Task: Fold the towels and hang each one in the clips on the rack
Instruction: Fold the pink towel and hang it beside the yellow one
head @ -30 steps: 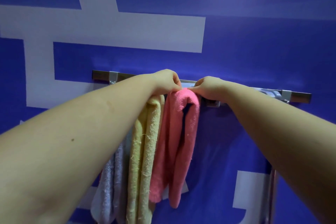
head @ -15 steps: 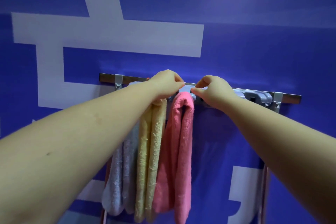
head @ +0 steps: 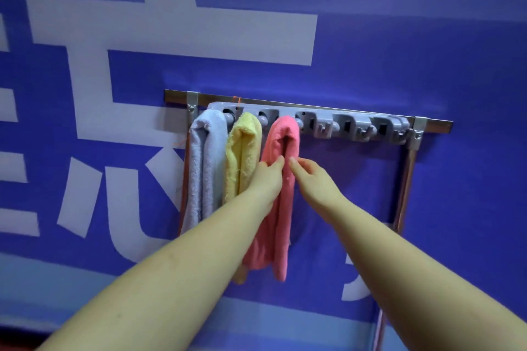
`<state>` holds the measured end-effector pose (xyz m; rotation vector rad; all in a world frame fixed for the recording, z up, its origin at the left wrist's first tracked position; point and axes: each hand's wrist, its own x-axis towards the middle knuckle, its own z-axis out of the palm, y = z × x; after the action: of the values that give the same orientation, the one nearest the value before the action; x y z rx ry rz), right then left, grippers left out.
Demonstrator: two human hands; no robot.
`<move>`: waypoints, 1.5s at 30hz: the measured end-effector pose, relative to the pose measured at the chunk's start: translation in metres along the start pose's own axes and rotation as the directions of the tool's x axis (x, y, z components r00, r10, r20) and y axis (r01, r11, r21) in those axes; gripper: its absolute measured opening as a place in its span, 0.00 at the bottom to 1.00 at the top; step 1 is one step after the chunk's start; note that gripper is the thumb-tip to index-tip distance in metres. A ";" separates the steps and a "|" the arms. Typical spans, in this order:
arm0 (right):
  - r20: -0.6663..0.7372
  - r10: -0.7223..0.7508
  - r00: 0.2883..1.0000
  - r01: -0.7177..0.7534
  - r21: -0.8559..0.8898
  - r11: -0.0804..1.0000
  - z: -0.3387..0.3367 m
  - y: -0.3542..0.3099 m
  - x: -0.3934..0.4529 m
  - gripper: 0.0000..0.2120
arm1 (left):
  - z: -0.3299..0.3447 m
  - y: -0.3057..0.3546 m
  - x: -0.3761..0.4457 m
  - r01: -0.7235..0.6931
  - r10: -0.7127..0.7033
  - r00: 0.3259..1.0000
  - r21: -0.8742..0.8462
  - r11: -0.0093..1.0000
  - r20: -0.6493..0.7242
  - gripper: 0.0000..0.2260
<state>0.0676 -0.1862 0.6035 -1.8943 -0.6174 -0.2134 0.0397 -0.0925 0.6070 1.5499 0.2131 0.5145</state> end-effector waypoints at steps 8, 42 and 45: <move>-0.157 -0.039 0.987 0.009 -0.185 0.983 0.002 0.012 -0.007 0.10 | -0.005 -0.024 -0.001 -0.080 0.086 0.994 0.082 0.993 -0.070 0.06; 0.030 0.246 0.969 -0.247 0.082 0.965 0.042 0.090 -0.031 0.19 | -0.029 -0.126 -0.025 0.003 0.008 0.999 0.260 0.966 -0.043 0.11; -0.032 0.215 0.976 -0.216 -0.010 0.976 0.051 0.094 -0.031 0.12 | -0.031 -0.141 -0.023 0.028 -0.009 0.998 0.299 0.954 -0.064 0.10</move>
<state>0.0824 -0.1766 0.4938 -1.9506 -0.3867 -0.1057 0.0306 -0.0665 0.4629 1.8267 0.3667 0.5339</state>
